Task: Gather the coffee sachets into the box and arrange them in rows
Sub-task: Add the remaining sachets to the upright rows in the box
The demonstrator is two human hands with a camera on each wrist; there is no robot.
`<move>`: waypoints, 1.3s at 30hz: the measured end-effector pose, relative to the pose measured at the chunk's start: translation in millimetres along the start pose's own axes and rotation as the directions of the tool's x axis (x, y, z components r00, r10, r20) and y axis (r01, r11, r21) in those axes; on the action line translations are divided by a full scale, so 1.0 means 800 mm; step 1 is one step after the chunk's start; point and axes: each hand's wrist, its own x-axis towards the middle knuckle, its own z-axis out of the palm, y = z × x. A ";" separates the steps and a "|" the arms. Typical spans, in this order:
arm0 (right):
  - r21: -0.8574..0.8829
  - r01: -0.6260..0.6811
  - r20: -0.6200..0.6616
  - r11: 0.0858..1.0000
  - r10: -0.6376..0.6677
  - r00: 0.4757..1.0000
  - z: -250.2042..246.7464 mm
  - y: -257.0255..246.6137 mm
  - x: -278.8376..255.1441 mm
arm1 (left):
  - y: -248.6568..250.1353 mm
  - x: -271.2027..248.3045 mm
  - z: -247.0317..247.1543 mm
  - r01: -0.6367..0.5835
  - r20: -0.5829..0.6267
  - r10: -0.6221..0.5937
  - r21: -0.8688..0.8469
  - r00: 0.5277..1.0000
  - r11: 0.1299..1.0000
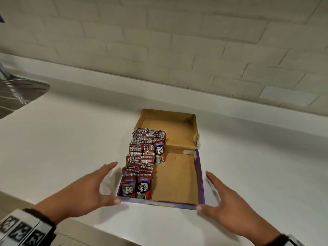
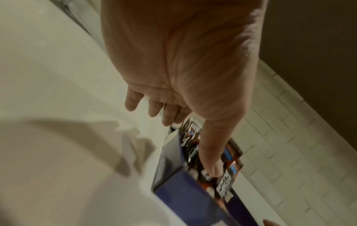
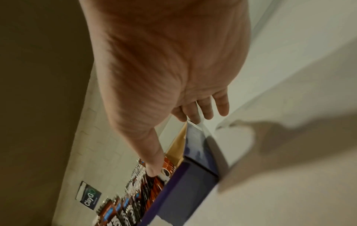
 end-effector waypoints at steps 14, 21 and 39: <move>0.014 -0.064 -0.100 0.998 0.065 0.993 0.055 0.003 -0.014 | 0.006 -0.004 0.065 -0.013 -0.114 0.011 -0.013 0.993 1.000; 0.027 -0.100 -0.103 0.995 0.102 0.989 0.058 0.002 -0.005 | 0.038 -0.009 0.052 0.054 -0.092 -0.054 0.003 0.994 0.999; 0.005 -0.177 -0.100 0.984 0.177 0.979 0.056 -0.004 0.008 | 0.020 0.009 0.057 0.032 -0.080 -0.035 -0.039 0.996 0.999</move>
